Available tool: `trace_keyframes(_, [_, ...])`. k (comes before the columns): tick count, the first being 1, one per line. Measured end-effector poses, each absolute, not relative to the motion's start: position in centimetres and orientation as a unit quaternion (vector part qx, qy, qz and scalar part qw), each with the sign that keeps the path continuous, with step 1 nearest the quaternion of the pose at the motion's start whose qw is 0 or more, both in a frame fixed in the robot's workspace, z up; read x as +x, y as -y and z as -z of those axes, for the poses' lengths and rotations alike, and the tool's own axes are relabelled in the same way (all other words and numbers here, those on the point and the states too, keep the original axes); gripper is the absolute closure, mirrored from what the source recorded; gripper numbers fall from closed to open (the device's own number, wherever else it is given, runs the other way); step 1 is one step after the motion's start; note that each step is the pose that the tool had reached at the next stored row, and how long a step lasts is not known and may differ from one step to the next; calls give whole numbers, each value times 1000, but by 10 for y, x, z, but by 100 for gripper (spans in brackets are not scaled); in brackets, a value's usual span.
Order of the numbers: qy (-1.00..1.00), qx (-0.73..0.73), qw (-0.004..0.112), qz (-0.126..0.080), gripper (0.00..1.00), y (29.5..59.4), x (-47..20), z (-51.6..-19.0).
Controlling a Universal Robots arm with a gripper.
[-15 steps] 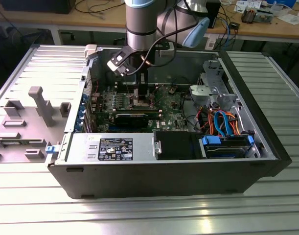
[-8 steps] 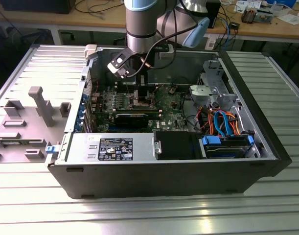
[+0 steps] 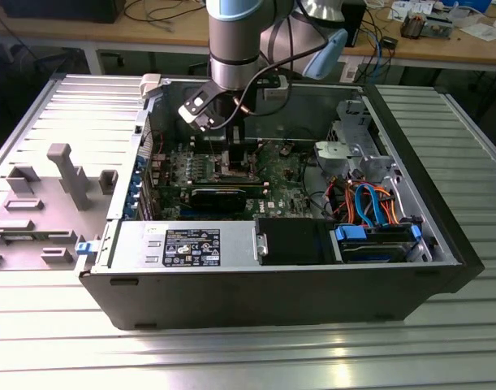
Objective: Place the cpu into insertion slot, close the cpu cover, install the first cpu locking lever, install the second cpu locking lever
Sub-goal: 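Place the cpu into insertion slot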
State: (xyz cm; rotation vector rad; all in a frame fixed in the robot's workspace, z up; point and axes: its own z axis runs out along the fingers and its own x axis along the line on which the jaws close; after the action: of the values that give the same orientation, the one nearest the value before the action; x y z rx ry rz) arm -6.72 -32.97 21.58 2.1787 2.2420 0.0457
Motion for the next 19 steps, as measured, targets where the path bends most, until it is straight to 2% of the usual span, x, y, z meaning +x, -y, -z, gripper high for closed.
trace_keyframes(19, [-717, 697, 8, -10, 45, 332, -67, -206])
